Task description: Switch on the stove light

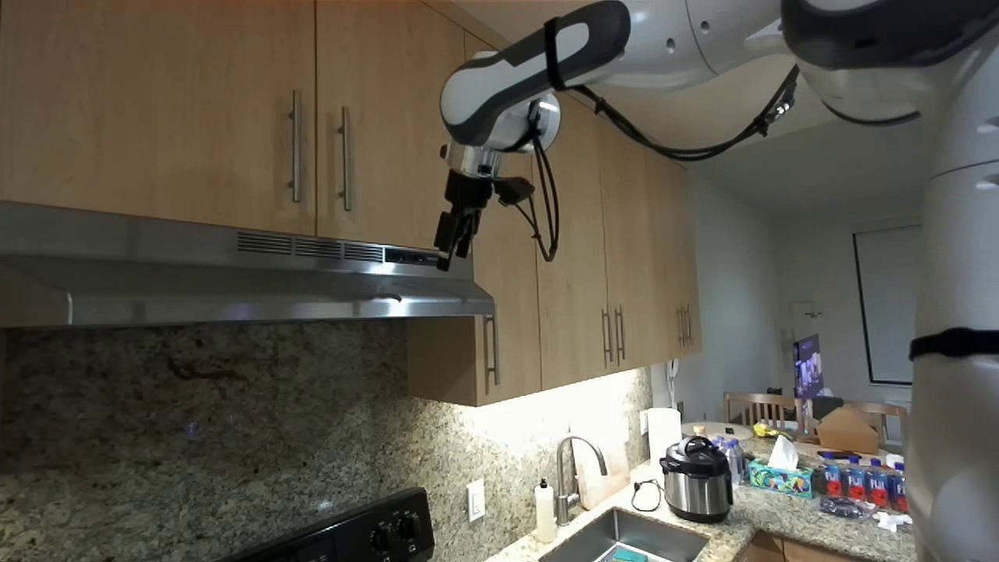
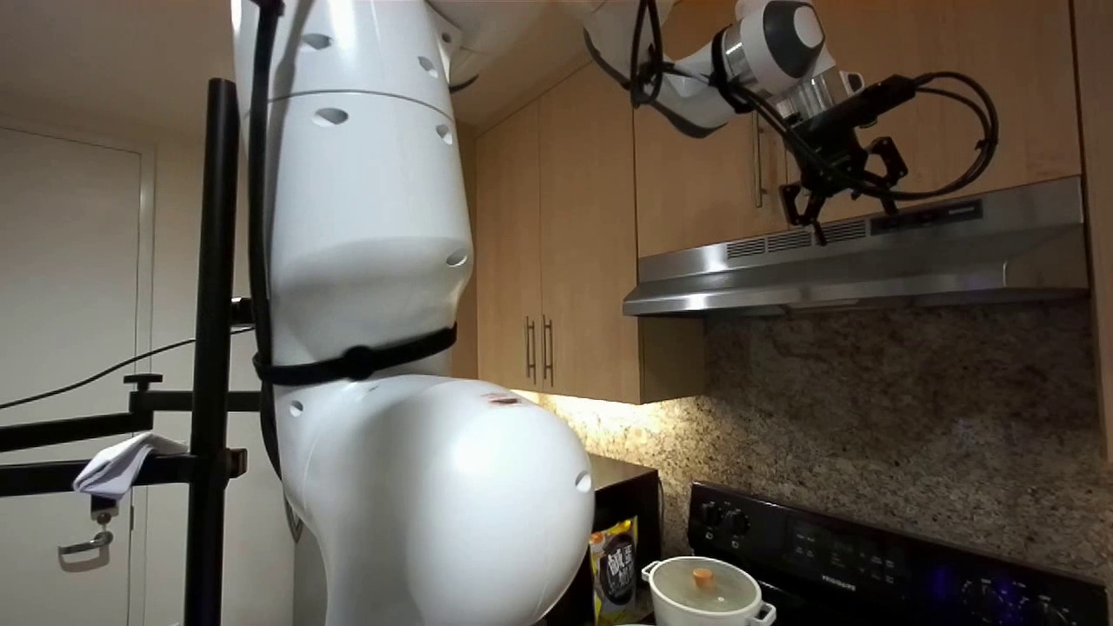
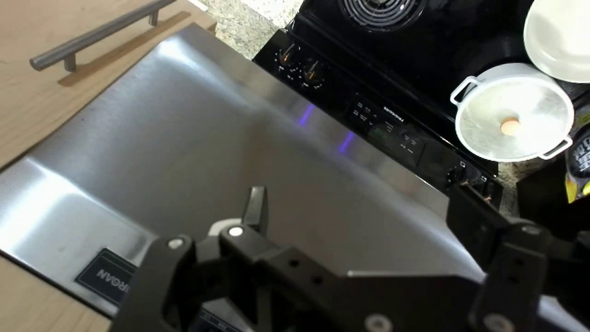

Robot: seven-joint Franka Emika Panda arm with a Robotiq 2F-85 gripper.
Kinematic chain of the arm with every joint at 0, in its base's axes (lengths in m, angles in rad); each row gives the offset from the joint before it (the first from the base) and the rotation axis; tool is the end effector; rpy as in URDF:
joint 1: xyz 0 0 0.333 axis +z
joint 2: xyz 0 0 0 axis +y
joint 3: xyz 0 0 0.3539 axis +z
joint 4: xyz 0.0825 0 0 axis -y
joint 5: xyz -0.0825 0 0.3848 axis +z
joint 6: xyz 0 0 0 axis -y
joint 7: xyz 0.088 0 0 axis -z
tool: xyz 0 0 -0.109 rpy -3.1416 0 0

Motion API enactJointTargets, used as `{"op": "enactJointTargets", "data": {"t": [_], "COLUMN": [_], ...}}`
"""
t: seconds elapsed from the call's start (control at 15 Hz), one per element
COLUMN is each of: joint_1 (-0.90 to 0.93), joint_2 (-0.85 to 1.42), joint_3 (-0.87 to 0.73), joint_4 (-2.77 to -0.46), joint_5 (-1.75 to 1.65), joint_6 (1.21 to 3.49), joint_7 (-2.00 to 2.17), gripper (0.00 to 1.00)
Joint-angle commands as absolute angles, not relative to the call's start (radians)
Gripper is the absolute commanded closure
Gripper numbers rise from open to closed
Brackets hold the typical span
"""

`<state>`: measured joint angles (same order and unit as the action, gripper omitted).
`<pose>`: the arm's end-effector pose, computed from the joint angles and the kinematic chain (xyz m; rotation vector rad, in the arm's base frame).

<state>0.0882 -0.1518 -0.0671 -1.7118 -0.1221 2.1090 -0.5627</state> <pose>0.5441 0.0019 0.7350 2.6705 0.8478 0.7177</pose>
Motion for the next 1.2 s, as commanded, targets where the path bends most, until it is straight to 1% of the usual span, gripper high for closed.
{"op": "enactJointTargets", "data": {"t": [0.0,1.13], "joint_1": [0.069,0.070], "joint_2": [-0.133,-0.123], "joint_3": [-0.048,-0.047], "joint_4": [-1.692,-1.674], "joint_5": [-0.118,-0.117], "joint_6": [2.105,2.093], "joint_7": [-0.565,-0.565], "gripper": [0.00,0.00]}}
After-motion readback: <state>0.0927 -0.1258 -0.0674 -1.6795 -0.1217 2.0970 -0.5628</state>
